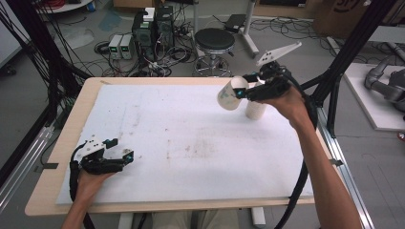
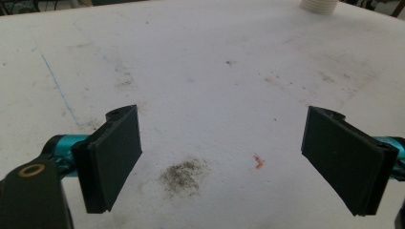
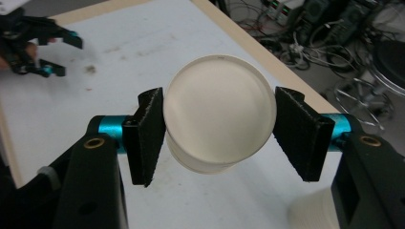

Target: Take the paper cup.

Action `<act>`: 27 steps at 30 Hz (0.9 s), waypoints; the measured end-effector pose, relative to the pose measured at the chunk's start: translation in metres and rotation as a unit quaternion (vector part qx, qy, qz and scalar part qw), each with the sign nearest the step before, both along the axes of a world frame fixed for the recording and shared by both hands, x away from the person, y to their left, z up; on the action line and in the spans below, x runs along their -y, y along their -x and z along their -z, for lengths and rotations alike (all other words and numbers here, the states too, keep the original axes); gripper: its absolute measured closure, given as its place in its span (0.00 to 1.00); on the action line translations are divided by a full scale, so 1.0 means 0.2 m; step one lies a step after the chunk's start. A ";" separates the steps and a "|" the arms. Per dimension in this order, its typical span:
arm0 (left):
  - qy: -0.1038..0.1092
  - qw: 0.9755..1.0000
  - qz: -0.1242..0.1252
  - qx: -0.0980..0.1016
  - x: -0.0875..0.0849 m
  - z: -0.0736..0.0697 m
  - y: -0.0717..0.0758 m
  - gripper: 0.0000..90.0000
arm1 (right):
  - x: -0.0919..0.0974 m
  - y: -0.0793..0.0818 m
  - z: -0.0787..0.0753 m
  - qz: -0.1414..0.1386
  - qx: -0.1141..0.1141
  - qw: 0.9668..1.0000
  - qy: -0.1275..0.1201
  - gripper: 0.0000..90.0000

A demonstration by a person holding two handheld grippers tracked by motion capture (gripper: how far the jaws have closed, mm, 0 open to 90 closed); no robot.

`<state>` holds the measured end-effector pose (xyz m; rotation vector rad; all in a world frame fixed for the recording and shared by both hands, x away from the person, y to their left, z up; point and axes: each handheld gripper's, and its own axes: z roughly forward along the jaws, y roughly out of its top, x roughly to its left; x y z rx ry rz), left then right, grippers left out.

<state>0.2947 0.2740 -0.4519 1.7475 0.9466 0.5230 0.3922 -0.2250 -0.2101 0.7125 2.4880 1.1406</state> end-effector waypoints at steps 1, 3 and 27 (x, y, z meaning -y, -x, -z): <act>0.000 1.000 0.000 0.000 0.00 0.00 0.00 0.15 | -0.01 0.02 0.02 -0.010 0.002 1.000 -0.003 0.43; 0.000 1.000 0.003 0.002 0.00 0.00 0.00 0.15 | -0.03 0.04 0.04 -0.016 0.007 1.000 -0.007 0.43; -0.006 1.000 0.005 -0.005 0.01 0.00 -0.01 0.15 | -0.09 0.31 0.50 -0.081 0.015 0.987 -0.138 0.43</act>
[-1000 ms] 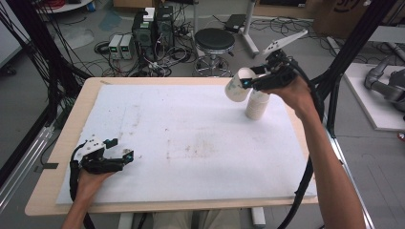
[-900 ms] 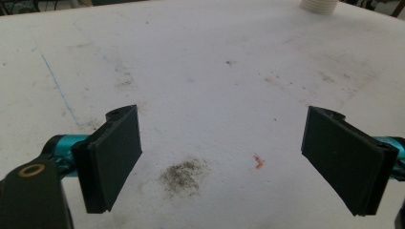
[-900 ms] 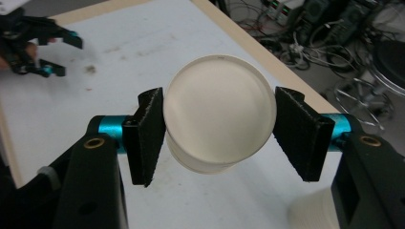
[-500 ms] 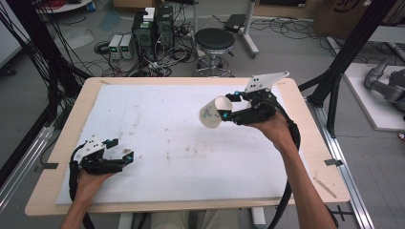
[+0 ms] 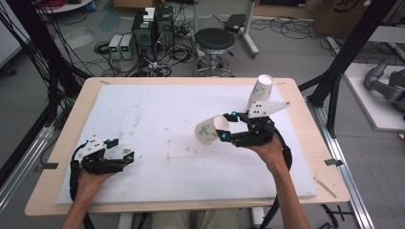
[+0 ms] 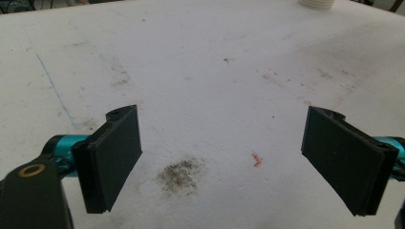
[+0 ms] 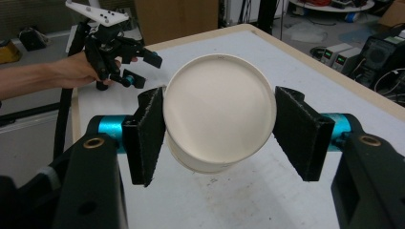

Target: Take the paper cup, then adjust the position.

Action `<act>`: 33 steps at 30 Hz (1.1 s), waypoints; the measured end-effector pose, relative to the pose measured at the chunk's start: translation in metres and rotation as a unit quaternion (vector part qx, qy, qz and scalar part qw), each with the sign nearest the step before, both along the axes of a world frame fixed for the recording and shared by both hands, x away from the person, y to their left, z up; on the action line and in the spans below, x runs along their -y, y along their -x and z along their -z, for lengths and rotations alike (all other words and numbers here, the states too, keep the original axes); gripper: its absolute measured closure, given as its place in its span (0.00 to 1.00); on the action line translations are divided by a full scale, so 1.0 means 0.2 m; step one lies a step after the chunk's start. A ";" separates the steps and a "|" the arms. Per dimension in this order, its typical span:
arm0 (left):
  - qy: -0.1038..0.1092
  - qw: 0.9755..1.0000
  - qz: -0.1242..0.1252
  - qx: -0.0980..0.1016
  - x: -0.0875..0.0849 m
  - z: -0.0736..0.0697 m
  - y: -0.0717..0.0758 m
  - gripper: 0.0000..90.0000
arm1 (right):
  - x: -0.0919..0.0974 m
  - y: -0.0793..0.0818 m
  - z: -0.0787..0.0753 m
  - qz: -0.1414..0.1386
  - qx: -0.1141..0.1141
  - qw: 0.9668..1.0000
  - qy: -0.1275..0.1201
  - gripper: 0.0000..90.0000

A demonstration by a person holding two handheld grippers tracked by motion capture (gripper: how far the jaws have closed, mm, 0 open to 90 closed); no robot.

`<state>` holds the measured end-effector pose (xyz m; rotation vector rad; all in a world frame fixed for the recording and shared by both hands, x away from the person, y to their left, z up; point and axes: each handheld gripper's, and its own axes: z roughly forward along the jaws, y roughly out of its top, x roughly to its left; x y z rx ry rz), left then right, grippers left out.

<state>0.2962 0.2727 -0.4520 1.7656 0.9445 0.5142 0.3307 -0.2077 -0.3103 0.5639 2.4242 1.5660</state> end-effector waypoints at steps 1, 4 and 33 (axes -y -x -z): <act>0.001 1.000 -0.001 -0.001 0.00 0.00 0.00 0.15 | 0.00 0.00 0.00 0.000 0.000 1.000 0.000 0.43; 0.001 1.000 -0.002 -0.001 0.00 0.00 0.00 0.15 | -0.01 0.00 0.03 -0.008 -0.001 1.000 0.000 0.43; -0.002 0.990 0.143 0.015 0.09 -0.21 -0.08 0.14 | -0.04 -0.03 0.08 -0.034 -0.009 0.999 -0.004 0.43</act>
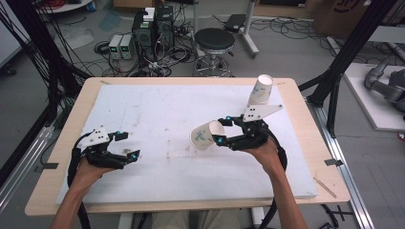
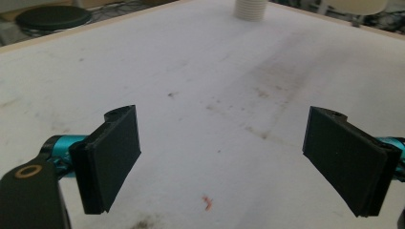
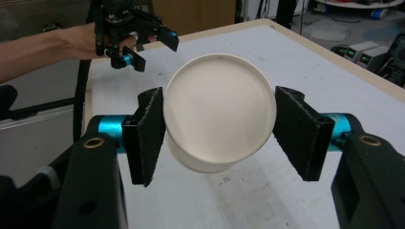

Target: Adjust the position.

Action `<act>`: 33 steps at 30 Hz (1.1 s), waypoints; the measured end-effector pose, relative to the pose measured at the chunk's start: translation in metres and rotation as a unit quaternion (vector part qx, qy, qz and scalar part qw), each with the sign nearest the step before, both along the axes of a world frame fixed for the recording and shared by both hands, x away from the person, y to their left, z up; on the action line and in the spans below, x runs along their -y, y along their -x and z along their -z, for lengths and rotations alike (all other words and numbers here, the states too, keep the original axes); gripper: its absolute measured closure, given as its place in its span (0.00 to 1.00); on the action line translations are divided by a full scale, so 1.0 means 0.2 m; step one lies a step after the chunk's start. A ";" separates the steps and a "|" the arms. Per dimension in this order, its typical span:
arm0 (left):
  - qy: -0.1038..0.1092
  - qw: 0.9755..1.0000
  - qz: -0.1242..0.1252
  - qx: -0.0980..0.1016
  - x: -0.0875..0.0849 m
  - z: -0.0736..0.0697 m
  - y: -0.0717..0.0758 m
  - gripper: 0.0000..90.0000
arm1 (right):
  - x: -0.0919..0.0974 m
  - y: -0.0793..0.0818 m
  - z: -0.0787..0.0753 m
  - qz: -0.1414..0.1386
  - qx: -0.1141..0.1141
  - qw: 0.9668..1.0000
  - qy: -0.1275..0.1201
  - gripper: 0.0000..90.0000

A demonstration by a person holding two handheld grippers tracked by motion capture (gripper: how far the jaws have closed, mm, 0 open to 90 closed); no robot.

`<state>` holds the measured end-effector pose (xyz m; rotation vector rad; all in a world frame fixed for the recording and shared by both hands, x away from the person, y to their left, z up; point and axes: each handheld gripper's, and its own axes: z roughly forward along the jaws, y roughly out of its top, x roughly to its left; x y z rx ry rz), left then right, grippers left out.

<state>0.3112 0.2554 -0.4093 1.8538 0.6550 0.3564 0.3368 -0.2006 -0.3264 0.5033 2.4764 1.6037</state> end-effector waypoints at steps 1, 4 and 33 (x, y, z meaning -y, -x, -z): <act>0.000 1.000 0.000 0.000 0.00 0.00 0.00 0.14 | 0.00 0.00 0.00 0.000 0.000 1.000 0.000 0.43; 0.008 0.999 0.041 0.004 0.03 -0.05 -0.03 0.14 | 0.00 0.00 0.00 -0.009 -0.002 1.000 -0.005 0.42; 0.039 0.971 0.233 0.048 0.58 -0.24 -0.18 0.13 | -0.09 -0.04 0.00 -0.064 -0.013 0.998 -0.012 0.43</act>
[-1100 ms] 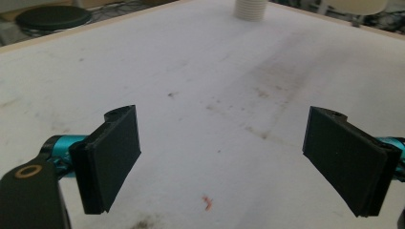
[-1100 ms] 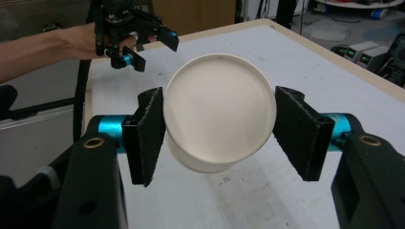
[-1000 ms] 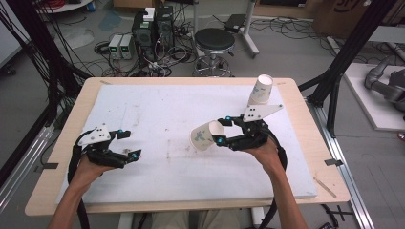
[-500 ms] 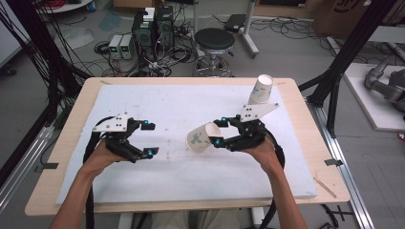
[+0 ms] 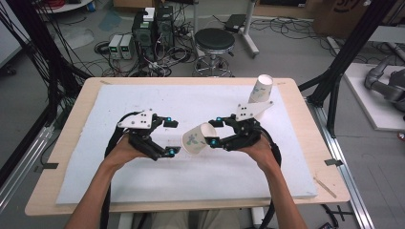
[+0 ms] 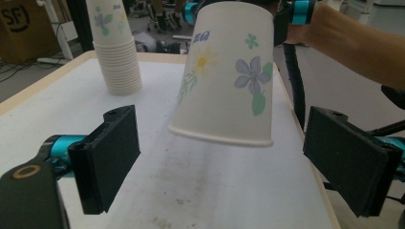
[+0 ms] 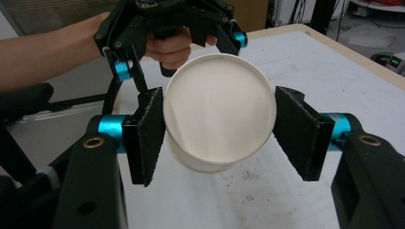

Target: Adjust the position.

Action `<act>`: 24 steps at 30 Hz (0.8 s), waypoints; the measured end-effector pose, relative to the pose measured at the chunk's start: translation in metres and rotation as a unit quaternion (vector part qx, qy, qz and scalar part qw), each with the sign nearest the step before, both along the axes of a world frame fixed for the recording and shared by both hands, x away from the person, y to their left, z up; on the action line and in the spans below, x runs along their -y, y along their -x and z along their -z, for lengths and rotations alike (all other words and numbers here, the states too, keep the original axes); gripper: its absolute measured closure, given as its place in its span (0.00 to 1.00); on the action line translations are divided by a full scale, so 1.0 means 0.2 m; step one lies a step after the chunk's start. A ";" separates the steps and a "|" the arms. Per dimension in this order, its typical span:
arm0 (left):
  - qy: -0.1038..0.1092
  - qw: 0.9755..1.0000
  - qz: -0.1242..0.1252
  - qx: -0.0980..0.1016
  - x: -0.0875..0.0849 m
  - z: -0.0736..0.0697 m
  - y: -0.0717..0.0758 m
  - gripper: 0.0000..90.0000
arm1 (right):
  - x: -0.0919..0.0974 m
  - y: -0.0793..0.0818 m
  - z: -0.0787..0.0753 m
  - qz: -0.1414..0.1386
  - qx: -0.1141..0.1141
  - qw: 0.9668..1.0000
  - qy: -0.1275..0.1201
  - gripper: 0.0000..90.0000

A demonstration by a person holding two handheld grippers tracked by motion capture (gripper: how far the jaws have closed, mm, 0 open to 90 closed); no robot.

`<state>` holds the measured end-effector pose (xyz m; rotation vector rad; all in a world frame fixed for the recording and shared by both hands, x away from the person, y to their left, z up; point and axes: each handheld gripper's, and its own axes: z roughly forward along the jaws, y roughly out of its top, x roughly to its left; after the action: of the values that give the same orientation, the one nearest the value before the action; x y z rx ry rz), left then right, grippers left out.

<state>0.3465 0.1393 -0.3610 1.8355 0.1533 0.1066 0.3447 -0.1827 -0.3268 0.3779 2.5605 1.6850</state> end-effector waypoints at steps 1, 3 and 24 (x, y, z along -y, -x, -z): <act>0.001 1.000 0.002 -0.002 0.02 0.00 0.00 0.13 | 0.00 0.00 0.00 -0.003 0.000 1.000 -0.001 0.43; 0.002 1.000 0.006 -0.001 0.04 0.00 0.00 0.13 | -0.02 -0.01 0.00 -0.005 -0.001 1.000 0.000 0.43; -0.010 1.000 0.013 -0.022 0.17 0.05 -0.04 0.17 | -0.08 -0.03 0.01 -0.024 -0.004 1.000 -0.003 0.43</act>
<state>0.3549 0.1045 -0.3701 1.8593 0.1586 0.0496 0.3515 -0.1674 -0.3282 0.3272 2.5915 1.7115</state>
